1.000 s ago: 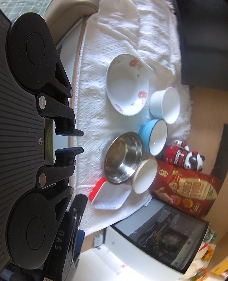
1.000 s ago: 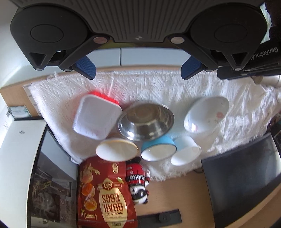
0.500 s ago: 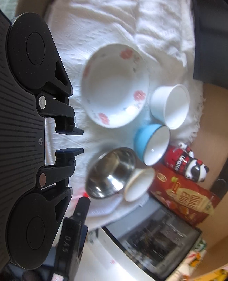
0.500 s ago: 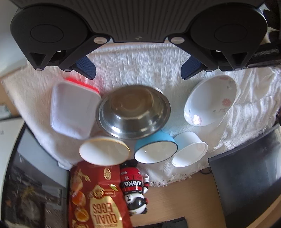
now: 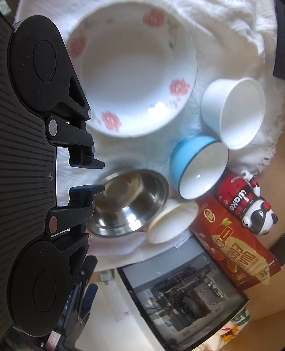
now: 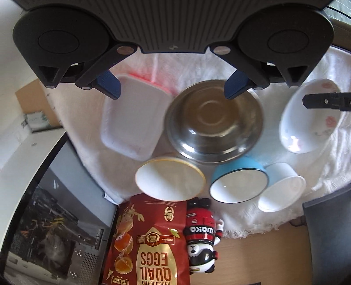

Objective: Organize plates and bowls
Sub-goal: 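Reach the left gripper to the steel bowl rim and close on it, then lift the steel bowl with the left gripper and carry it toward the white bowl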

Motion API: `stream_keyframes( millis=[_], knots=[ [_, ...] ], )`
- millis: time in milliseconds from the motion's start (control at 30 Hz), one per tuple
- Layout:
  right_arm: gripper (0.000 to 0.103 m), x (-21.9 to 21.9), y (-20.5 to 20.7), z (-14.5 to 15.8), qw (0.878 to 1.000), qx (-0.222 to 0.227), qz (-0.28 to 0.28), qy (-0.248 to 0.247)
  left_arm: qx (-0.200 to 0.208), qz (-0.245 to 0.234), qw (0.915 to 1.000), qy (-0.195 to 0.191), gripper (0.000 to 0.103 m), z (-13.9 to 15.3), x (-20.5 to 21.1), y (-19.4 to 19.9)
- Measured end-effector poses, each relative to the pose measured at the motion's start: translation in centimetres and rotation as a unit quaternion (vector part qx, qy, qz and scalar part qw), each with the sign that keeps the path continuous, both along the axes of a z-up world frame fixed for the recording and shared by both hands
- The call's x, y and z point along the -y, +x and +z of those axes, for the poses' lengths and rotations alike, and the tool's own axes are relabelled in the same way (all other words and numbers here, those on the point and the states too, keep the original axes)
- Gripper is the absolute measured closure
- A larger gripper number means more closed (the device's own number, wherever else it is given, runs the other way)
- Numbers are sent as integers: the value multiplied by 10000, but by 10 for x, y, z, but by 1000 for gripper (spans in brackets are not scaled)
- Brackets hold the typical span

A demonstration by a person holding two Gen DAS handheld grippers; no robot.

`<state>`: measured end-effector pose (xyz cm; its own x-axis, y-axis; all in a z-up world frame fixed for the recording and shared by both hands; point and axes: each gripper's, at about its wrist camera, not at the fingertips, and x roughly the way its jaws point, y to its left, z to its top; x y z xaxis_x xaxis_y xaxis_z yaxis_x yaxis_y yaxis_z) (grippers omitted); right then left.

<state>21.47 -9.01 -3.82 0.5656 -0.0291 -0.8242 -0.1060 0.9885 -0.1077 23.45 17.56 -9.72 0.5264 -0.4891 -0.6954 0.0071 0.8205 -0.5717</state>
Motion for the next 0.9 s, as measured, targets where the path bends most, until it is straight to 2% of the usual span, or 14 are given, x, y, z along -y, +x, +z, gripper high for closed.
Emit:
stream_keyframes(
  millis=[67,133,233,333,400,433,467,600,733,833,900],
  knots=[
    [3,8,12,-5,9999,-7,104,-79,84,129,9998,107,86,-1,10,11],
    [3,14,25,-11,9994,-2,330,-81,-49,316,9991,261,86,-3,20,21],
    [9,24,44,-20,9982,-33,605,-23,-113,291,9983,488,86,-6,36,31],
    [14,30,64,-29,9951,-76,976,163,-354,566,9955,674,86,-14,44,37],
    [21,32,78,-35,9929,-36,1172,180,-394,655,9940,780,84,-17,50,41],
    [33,33,84,-39,9917,-54,1264,222,-400,690,9932,850,84,-18,53,43],
    [39,34,90,-42,9903,-91,1361,278,-426,748,9922,896,84,-20,55,44],
    [44,34,109,-55,9855,-126,1643,402,-589,883,9904,883,84,-27,63,49],
    [53,31,121,-66,9784,-225,1994,506,-718,998,9902,663,83,-37,70,50],
    [54,25,127,-74,9733,-322,2213,516,-776,971,9906,567,78,-40,71,52],
    [54,21,131,-77,9716,-410,2247,617,-852,960,9900,583,78,-41,71,56]
  ],
)
